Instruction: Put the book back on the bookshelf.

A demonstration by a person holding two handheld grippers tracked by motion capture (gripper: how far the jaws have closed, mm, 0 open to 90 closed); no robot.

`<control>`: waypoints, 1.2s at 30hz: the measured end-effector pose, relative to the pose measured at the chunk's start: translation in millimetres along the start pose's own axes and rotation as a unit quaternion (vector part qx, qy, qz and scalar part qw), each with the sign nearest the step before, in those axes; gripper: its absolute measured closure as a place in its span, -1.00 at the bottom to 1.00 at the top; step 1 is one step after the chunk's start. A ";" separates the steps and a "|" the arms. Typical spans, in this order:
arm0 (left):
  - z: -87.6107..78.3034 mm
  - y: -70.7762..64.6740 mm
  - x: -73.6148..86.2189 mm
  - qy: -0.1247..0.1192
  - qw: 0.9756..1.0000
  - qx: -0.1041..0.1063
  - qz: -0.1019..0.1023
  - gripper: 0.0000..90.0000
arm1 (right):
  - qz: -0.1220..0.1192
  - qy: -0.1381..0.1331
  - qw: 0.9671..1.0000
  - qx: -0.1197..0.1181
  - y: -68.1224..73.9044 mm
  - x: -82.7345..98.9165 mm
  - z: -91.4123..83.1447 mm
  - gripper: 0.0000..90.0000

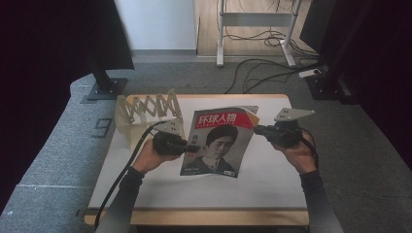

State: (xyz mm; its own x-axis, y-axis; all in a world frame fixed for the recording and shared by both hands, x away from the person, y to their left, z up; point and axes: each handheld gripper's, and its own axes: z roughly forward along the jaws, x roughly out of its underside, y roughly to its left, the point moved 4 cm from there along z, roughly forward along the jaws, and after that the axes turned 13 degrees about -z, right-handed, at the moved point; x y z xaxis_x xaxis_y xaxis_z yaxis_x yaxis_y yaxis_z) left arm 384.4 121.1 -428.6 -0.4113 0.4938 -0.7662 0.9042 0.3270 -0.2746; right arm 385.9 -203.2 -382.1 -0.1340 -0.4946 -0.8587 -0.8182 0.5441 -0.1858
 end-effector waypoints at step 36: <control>-12.1 -5.5 -9.1 -0.013 0.999 -0.048 -0.019 0.92 | -0.027 0.026 0.999 0.019 12.5 11.3 2.5 0.39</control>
State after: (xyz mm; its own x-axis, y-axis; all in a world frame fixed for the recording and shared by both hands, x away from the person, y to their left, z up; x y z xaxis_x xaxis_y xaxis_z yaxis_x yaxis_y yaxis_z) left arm 381.7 124.5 -413.1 -0.4412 0.4591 -0.7711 0.8723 0.4213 -0.2482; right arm 375.6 -200.3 -395.3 -0.1207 -0.5579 -0.8211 -0.8030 0.5411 -0.2497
